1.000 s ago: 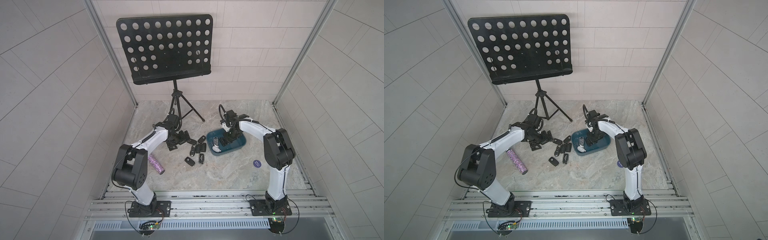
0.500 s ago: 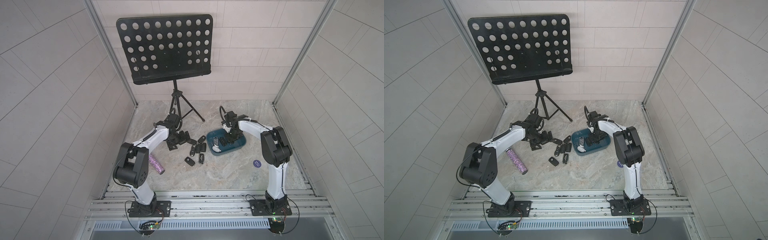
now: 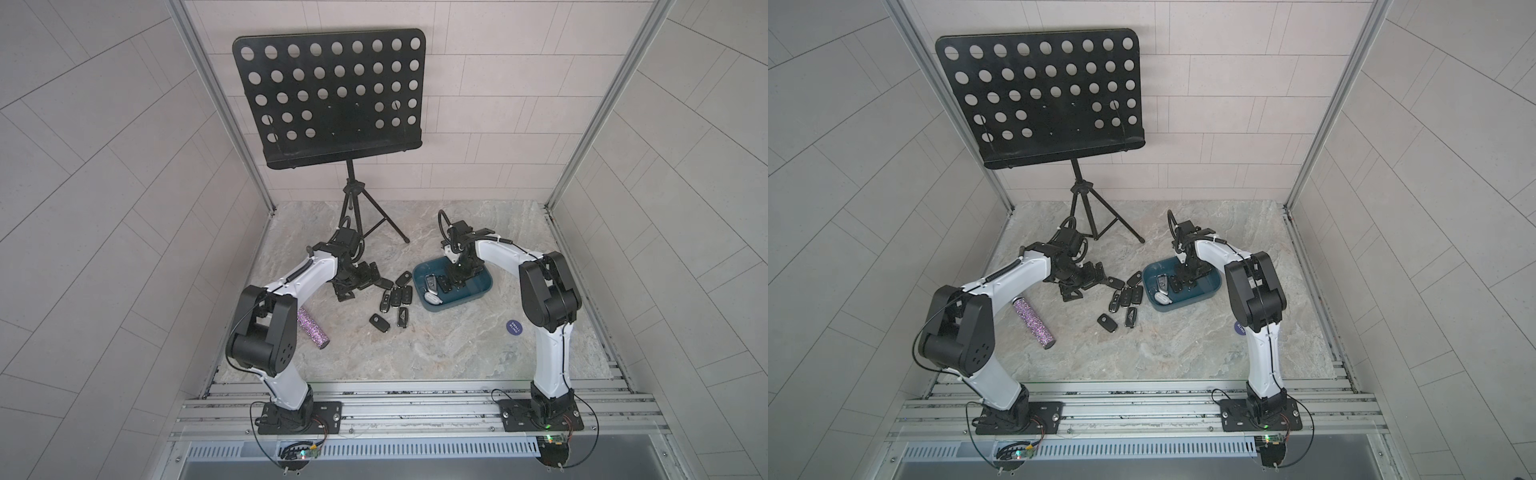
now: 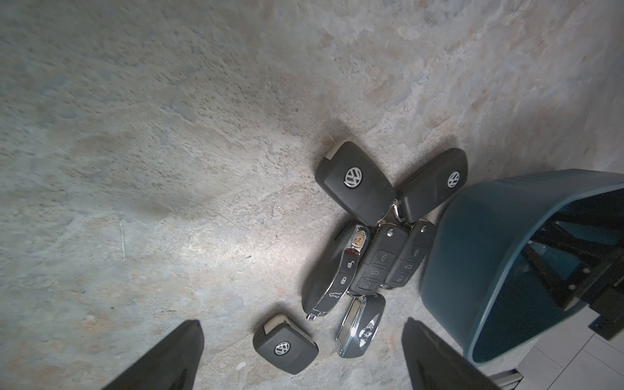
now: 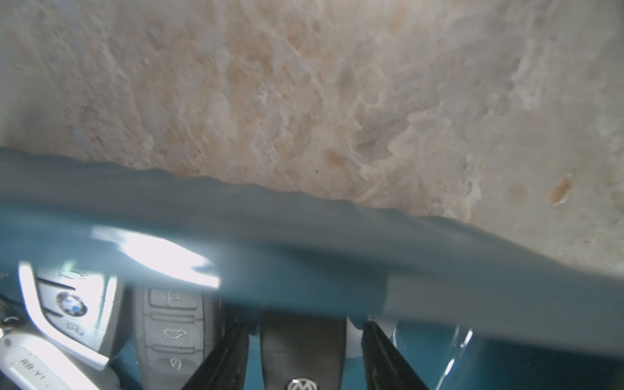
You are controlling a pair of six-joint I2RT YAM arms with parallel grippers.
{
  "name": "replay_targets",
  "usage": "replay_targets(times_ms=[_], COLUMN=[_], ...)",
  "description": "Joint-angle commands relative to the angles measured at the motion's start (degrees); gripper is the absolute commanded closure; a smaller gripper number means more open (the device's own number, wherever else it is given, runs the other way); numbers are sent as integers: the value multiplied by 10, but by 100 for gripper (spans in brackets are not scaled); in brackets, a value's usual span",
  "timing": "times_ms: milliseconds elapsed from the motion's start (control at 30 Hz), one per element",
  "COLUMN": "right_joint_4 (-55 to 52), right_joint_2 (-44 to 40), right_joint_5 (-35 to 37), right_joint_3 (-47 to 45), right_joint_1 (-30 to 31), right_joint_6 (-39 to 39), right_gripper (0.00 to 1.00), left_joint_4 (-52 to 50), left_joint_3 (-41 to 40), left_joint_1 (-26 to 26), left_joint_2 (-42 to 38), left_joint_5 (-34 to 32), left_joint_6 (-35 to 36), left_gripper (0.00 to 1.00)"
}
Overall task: Place the car key into the storage box
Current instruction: Place the car key in the storage box.
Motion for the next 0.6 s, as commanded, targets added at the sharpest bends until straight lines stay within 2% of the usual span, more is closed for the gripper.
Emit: replay_targets(times_ms=[0,200,400,567], right_joint_4=[-12,-26,-20,-4], right_joint_2=[-26,-66,-135,-212], right_joint_5=[11,18,-22,-47], right_joint_3=[12,11,-28,-78], right_joint_1=[1,2,3,24], right_joint_6=[1,33,78,149], right_gripper=[42,42,37,34], left_joint_4=[0,-3,-1,1], left_joint_3=[-3,-10,-32,-63], left_joint_1=[0,0,-1,-1], left_joint_2=[-20,-31,-53,-75], left_joint_5=[-12,-23,-31,-35], left_joint_6=[-8,-4,-2,4], left_gripper=[0,0,0,0])
